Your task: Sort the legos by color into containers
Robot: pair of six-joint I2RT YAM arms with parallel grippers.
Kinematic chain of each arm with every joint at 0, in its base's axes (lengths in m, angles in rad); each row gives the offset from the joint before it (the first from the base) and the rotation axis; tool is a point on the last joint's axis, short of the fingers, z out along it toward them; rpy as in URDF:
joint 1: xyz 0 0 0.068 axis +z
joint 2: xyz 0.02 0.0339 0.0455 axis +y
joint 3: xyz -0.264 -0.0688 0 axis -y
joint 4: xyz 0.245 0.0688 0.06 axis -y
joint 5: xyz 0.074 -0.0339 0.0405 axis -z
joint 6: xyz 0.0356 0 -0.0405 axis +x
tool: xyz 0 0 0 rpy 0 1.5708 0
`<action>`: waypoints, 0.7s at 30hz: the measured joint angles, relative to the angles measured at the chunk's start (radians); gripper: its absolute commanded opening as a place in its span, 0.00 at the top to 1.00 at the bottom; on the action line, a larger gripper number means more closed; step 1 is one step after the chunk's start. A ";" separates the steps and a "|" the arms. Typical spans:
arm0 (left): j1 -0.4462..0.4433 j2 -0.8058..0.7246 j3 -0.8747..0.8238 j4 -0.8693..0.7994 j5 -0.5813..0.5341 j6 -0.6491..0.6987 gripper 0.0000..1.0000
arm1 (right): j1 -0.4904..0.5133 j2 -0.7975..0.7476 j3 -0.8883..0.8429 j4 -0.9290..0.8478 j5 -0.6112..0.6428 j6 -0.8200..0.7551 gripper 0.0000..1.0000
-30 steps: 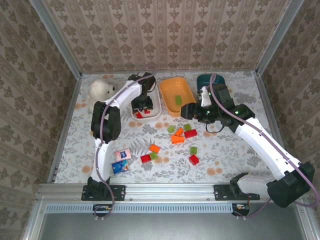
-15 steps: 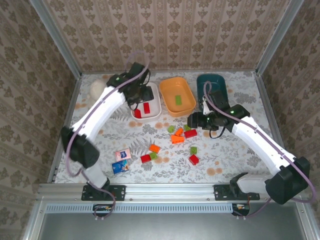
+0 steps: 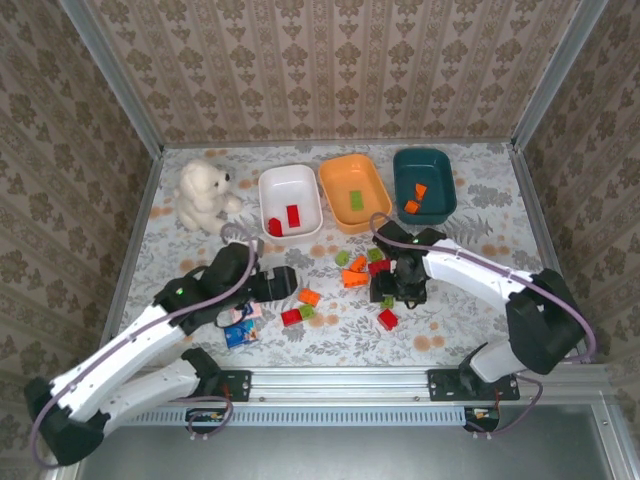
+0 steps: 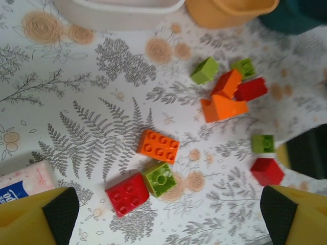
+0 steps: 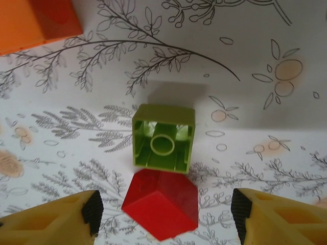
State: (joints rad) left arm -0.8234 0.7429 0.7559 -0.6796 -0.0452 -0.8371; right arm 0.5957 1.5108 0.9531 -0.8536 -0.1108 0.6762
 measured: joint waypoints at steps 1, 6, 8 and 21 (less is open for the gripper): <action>0.000 -0.021 -0.002 0.000 -0.003 -0.005 0.05 | 0.000 0.011 -0.004 0.013 0.003 0.009 0.32; 0.000 -0.026 -0.003 0.000 -0.003 -0.027 0.05 | 0.001 0.059 -0.014 0.067 0.003 0.043 0.36; 0.000 -0.011 -0.003 0.000 -0.003 -0.032 0.06 | 0.005 0.083 -0.014 0.085 0.003 0.056 0.42; -0.006 0.000 -0.003 0.000 -0.003 -0.046 0.06 | 0.033 0.079 0.018 0.064 0.088 0.078 0.71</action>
State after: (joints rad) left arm -0.8299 0.7425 0.7532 -0.6792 -0.0486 -0.8829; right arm 0.6285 1.5898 0.9714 -0.7891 -0.0227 0.7544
